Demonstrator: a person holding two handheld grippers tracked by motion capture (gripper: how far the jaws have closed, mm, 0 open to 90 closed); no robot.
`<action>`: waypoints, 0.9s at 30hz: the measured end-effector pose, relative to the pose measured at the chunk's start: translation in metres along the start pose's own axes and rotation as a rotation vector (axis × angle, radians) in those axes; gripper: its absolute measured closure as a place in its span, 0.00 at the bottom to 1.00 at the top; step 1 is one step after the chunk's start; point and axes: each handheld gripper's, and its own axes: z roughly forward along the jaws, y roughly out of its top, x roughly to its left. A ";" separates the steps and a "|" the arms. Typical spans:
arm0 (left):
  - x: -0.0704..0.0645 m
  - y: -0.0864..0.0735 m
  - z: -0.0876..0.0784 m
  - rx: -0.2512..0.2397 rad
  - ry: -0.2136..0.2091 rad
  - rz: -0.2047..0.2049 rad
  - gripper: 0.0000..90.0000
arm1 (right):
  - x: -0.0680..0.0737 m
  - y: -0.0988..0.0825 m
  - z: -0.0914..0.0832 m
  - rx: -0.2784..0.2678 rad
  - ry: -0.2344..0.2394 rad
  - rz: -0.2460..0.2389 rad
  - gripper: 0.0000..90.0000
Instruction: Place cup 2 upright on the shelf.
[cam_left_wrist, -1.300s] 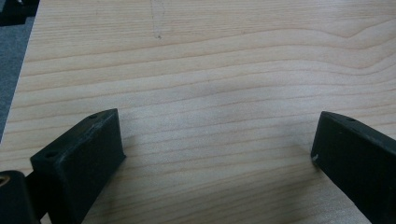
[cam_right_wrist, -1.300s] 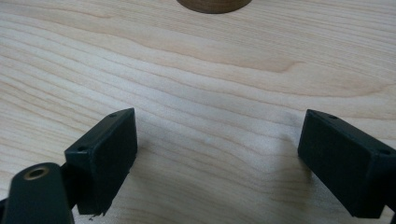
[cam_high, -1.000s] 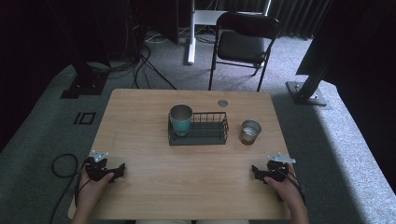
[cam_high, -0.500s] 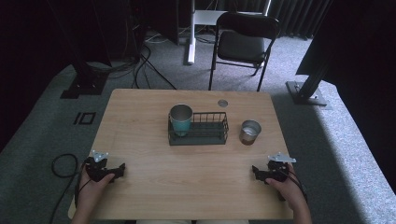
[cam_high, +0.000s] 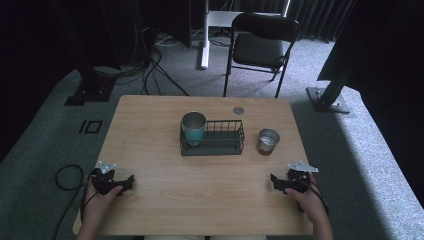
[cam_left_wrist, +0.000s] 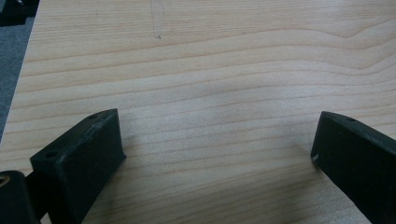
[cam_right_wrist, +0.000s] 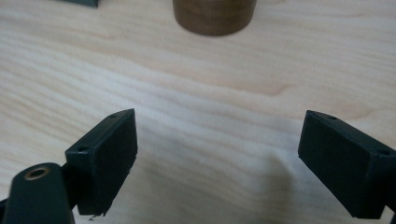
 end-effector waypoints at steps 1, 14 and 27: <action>0.000 0.000 0.000 0.000 0.000 0.000 0.03 | 0.000 0.001 0.000 -0.005 0.002 0.003 0.13; 0.000 0.000 0.000 0.001 0.000 0.000 0.03 | -0.002 0.014 0.003 -0.044 0.011 0.026 0.13; 0.000 0.000 0.000 0.000 0.000 0.000 0.03 | -0.004 0.030 0.006 -0.098 0.016 0.026 0.13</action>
